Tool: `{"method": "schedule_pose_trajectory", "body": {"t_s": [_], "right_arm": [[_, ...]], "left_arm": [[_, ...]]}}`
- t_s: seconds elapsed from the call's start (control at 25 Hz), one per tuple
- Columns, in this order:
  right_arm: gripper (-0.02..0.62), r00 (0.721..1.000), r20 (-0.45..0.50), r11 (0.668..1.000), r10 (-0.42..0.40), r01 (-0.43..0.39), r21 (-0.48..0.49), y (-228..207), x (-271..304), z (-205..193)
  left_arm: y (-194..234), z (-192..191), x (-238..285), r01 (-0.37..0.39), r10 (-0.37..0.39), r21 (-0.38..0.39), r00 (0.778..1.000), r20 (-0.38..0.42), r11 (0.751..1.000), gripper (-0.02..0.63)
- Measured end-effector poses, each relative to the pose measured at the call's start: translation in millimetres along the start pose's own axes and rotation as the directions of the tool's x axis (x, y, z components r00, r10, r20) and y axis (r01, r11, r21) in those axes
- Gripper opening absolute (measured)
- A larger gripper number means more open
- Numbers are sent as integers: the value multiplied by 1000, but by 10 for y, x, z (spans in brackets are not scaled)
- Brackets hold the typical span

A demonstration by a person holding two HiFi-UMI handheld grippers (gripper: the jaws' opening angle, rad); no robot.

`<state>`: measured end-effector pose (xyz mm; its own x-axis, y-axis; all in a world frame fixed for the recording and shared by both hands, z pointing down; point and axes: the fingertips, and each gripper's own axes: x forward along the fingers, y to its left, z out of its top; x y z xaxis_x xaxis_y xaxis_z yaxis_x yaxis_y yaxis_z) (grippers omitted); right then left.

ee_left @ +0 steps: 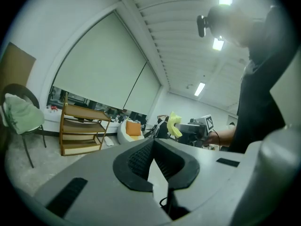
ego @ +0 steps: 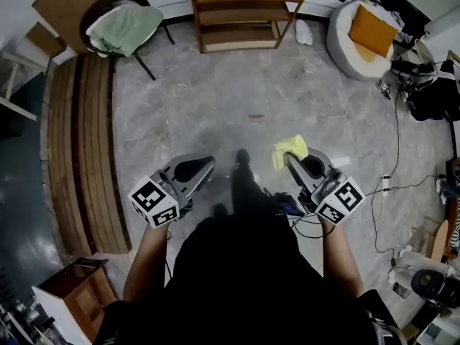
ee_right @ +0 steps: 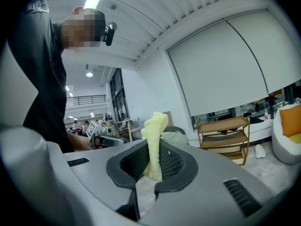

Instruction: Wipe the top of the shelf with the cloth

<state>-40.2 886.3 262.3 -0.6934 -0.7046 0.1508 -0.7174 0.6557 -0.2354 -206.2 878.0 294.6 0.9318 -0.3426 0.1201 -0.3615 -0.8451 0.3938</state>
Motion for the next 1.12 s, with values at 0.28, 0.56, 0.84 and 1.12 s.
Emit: {"method": "schedule_pose_trajectory", "body": {"t_s": [0.28,0.56,0.84,1.12], "right_arm": [[49,987,-20,987,162,-162,18,-826,634,281],[49,980,19,976,200,-201,79,-1780,994,577],[49,976,33,970,216,-219,105,-2283,1604,762],[49,987,-25,984,161,-159,80,-2840,2447,917]], "left_arm": [[790,421,581,-117,117,1,991,-67,993,11],[1266,987,1241,-131,130,-17,990,-53,991,11],[1908,1272,1558,-144,142,-48,988,-53,988,11],[2984,1577,1763,-69,68,-55,998,-18,996,11]]}}
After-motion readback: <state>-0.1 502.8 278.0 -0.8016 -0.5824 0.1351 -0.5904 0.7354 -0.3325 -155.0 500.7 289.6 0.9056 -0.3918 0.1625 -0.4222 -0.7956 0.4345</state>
